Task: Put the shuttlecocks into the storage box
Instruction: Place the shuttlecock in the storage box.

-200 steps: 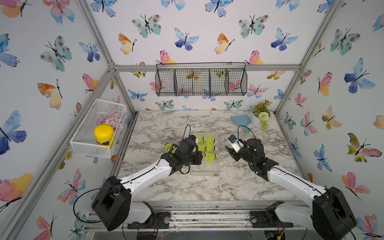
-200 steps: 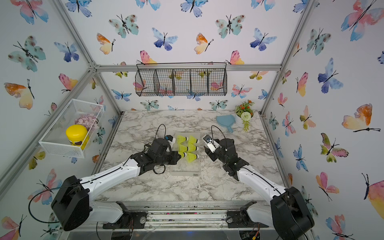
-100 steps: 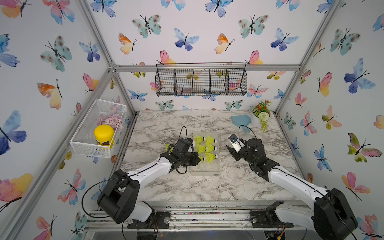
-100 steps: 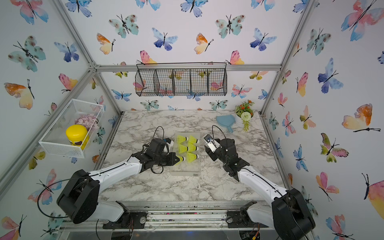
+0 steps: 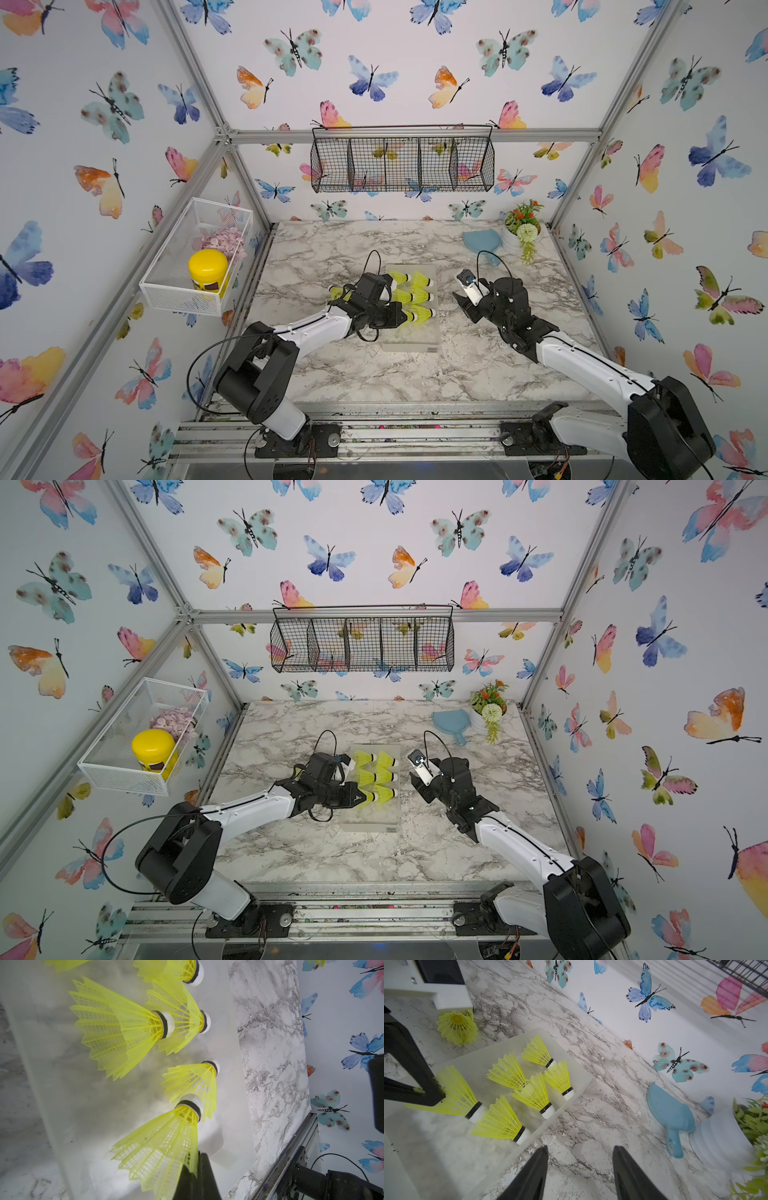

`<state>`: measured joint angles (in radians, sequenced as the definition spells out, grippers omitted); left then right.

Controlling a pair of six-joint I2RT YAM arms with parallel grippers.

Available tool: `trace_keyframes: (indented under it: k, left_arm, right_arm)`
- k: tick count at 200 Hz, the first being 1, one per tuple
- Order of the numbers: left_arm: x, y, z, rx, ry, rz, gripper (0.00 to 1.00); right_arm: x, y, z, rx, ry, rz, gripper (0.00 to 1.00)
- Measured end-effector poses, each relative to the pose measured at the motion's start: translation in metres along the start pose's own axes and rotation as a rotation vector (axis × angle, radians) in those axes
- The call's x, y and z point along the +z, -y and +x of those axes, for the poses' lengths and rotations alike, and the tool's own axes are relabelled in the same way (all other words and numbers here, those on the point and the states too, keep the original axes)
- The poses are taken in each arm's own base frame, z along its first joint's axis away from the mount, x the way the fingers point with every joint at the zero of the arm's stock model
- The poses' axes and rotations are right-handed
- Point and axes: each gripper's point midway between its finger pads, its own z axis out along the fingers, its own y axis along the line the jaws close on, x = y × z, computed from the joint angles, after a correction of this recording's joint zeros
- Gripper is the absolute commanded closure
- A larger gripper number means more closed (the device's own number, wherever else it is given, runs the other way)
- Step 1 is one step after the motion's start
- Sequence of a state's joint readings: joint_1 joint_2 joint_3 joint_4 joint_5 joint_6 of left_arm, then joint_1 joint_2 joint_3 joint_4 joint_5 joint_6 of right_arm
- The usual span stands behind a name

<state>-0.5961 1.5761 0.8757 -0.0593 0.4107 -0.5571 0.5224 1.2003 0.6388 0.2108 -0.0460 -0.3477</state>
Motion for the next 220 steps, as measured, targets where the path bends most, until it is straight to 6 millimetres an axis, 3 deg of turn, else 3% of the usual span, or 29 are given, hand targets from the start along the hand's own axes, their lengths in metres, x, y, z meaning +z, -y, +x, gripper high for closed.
trace_keyframes:
  k: [140, 164, 194, 220]
  left_arm:
    - [0.017, -0.016, -0.014, 0.015, -0.032, -0.013, 1.00]
    - [0.018, -0.016, -0.019, 0.031, -0.029, -0.014, 0.92]
    - [0.022, -0.017, -0.020, 0.046, -0.035, -0.017, 0.72]
    - [0.023, -0.020, -0.019, 0.047, -0.044, -0.026, 0.62]
  right_arm:
    - [0.000, 0.000, 0.002, 0.001, -0.009, -0.001, 0.43]
    - [0.000, 0.000, 0.002, 0.001, -0.009, -0.001, 0.43]
    - [0.000, 0.000, 0.002, 0.001, -0.010, -0.001, 0.43]
    - [0.000, -0.001, 0.003, 0.001, -0.011, -0.001, 0.43]
